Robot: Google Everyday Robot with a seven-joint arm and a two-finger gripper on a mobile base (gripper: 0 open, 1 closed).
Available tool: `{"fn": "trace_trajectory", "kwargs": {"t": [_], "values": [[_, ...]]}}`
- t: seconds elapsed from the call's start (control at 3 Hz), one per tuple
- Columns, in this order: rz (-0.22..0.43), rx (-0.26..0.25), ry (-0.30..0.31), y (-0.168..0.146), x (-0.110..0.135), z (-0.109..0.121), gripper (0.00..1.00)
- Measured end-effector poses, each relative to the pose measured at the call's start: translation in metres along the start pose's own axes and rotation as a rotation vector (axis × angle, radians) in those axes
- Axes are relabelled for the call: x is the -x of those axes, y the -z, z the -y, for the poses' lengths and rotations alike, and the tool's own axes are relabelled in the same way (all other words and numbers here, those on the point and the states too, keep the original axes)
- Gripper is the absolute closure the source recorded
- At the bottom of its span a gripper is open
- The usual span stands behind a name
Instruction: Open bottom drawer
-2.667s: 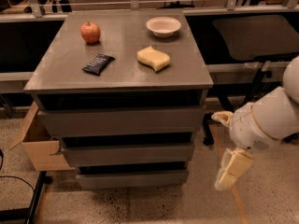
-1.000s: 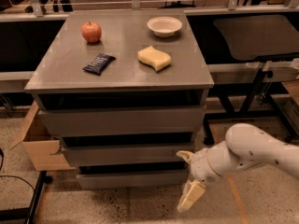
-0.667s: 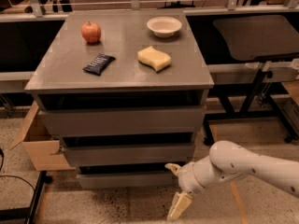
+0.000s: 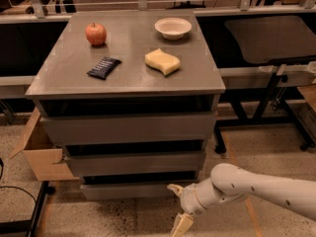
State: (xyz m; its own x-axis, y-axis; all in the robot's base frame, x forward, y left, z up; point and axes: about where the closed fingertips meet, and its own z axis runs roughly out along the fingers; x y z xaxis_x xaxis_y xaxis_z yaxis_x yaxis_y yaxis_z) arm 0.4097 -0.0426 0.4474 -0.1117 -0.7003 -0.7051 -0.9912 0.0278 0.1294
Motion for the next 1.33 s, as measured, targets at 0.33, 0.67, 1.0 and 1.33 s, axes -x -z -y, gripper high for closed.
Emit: {"fn": "trace_trajectory", "kwargs": {"t": [0.33, 0.67, 1.0, 1.33], "values": [[0.000, 0.022, -0.004, -0.016, -0.013, 0.003, 0.00], [-0.013, 0.023, 0.007, -0.040, -0.047, 0.021, 0.00], [-0.018, -0.003, 0.042, -0.063, -0.075, 0.042, 0.00], [-0.028, -0.042, 0.089, -0.088, -0.098, 0.068, 0.00]]}}
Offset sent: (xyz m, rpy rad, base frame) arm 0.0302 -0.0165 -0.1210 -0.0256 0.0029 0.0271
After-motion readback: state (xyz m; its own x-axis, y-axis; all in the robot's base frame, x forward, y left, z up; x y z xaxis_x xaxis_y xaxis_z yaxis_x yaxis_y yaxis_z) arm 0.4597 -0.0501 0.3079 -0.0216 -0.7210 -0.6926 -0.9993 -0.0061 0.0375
